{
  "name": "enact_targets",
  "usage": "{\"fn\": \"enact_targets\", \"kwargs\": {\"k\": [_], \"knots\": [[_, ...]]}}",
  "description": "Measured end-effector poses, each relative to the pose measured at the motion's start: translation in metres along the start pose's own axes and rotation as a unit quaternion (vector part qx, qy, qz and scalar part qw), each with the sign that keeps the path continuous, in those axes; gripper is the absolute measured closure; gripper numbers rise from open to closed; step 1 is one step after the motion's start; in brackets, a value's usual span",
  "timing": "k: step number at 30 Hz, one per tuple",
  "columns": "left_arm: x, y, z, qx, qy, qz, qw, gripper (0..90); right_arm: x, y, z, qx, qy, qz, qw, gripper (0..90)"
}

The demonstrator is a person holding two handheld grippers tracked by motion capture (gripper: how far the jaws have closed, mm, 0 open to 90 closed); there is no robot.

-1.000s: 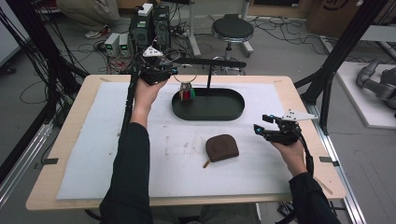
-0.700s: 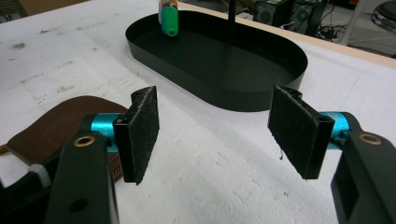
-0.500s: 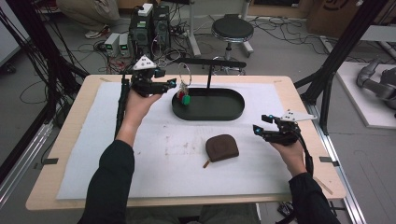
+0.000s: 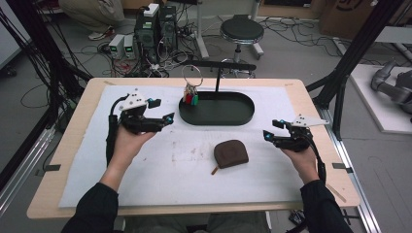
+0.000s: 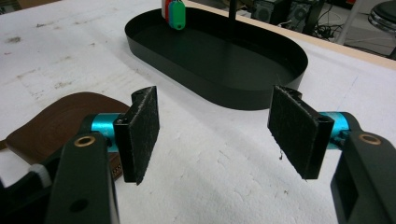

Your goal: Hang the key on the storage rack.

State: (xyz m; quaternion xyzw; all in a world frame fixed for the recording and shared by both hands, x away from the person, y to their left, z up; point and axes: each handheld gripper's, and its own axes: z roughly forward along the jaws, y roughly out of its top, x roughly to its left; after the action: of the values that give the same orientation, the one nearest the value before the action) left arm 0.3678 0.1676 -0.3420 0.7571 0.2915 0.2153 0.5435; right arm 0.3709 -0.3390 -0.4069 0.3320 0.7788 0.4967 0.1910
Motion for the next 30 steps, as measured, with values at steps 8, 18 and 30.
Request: {"fn": "enact_targets", "kwargs": {"k": [8,18,30], "knots": [[0.002,-0.032,-0.023,-0.001,0.010,-0.017,0.9998,26.2,-0.002,-0.001,0.001,0.004,-0.004,0.004,1.0000,34.8],[0.015,-0.056,-0.048,-0.019,0.024,-0.031,0.9991,24.8,-0.008,-0.002,-0.006,-0.006,-0.015,0.023,0.9996,34.2],[0.026,-0.074,-0.045,0.003,0.046,-0.036,0.9983,22.2,-0.007,-0.002,-0.006,-0.008,-0.012,0.021,0.9997,33.1]]}}
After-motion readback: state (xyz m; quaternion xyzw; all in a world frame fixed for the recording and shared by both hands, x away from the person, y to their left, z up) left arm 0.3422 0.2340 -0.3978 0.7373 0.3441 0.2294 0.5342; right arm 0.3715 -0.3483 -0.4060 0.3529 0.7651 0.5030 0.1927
